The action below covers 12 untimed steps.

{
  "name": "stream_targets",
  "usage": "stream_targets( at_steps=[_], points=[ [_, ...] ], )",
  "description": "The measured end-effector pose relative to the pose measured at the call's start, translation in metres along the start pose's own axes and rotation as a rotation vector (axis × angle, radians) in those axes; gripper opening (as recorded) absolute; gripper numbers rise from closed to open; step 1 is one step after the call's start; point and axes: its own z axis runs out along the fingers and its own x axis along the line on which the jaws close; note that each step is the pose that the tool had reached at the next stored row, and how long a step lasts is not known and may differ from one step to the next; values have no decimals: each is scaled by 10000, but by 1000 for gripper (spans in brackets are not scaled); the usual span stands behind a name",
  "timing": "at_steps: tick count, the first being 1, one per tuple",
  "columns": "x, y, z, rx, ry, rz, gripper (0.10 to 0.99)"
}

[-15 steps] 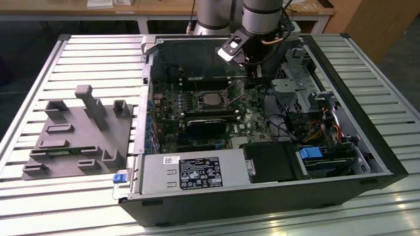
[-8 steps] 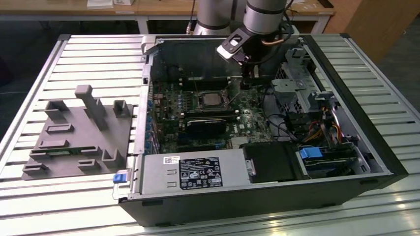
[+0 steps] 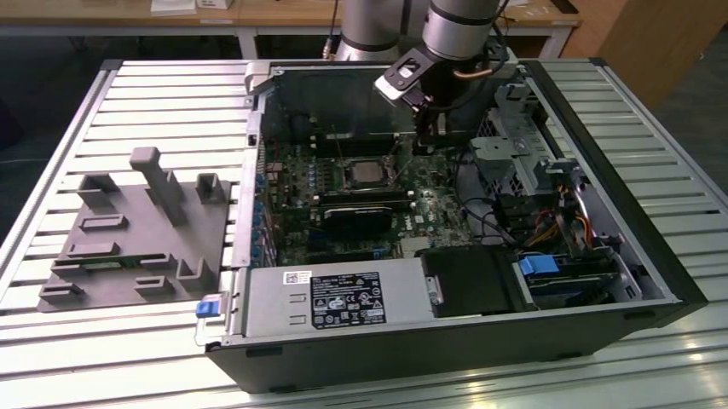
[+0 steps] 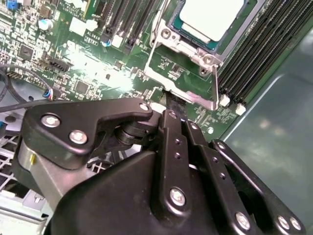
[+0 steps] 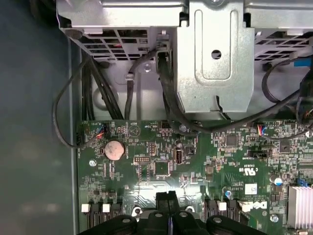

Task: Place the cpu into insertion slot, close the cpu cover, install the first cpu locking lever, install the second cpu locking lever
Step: 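Close the cpu cover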

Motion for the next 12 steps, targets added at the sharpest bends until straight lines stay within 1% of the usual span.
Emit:
stream_targets(
  at_steps=[7,12],
  points=[
    [-6,-172,9,-47,-1,1,102],
    [-9,-261,15,-78,0,1,102]
  ],
)
